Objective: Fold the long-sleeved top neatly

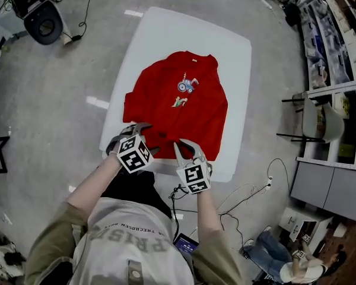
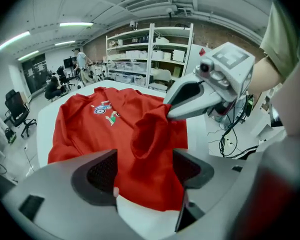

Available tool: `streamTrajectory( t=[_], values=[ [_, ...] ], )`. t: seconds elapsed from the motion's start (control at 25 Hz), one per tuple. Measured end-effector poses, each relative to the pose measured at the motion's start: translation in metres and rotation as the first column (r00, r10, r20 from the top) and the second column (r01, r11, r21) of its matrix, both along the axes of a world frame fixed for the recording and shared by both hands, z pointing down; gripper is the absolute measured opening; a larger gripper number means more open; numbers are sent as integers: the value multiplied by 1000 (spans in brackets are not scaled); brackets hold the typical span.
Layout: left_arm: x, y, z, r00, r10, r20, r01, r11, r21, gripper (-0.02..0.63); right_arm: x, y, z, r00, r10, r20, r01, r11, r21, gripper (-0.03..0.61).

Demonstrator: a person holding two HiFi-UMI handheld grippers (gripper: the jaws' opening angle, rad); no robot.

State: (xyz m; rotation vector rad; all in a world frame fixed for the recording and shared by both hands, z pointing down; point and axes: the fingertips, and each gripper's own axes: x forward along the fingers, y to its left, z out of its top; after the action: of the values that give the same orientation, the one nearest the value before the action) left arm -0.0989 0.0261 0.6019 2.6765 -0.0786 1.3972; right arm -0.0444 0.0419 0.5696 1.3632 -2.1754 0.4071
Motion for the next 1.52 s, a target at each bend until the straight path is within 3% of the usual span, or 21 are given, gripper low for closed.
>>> streamTrajectory(
  t=[0.12, 0.24, 0.36, 0.52, 0.68, 0.8, 0.92, 1.04, 1.2, 1.32, 1.4, 1.52],
  values=[
    [5, -9, 2, 1000, -26, 9, 26, 999, 18, 331, -3, -16, -24, 998, -2, 60, -2, 998, 67, 21],
    [4, -7, 5, 1000, 3, 28, -4, 1000, 25, 331, -6, 2, 11, 999, -43, 6, 43, 998, -54, 21],
    [12, 4, 9, 994, 99, 50, -101, 994, 47, 334, -3, 28, 44, 996, -80, -32, 73, 983, -171, 23],
    [37, 22, 23, 969, 235, 76, -239, 970, 54, 341, 0, 50, 44, 989, -147, 16, 146, 956, -253, 148],
    [46, 40, 28, 949, 302, 92, -309, 948, 76, 337, 24, 38, 11, 990, -28, 137, 60, 971, -230, 170],
    [45, 52, 25, 921, 375, 108, -388, 910, 145, 238, 50, 15, 3, 992, 23, 128, 6, 975, -221, 171],
    [41, 65, 25, 884, 452, 122, -468, 864, 188, 115, 66, -3, 19, 992, 75, 100, -42, 952, -302, 170],
    [32, 84, 27, 847, 516, 128, -530, 839, 127, 91, 86, -7, 44, 980, 200, 16, -177, 900, -398, 170],
    [12, 104, 22, 802, 585, 124, -589, 808, 0, 100, 104, 3, 63, 931, 365, -16, -330, 823, -462, 170],
    [-3, 113, 14, 786, 609, 109, -595, 793, -132, 230, 103, 13, 79, 926, 374, -53, -349, 792, -500, 170],
    [-9, 101, 7, 808, 579, 107, -565, 813, -138, 273, 104, 14, 82, 922, 381, -67, -363, 791, -492, 170],
    [-1, 72, -8, 893, 448, 51, -438, 889, -137, 282, 104, 10, 60, 927, 372, -47, -356, 832, -426, 170]
  ],
)
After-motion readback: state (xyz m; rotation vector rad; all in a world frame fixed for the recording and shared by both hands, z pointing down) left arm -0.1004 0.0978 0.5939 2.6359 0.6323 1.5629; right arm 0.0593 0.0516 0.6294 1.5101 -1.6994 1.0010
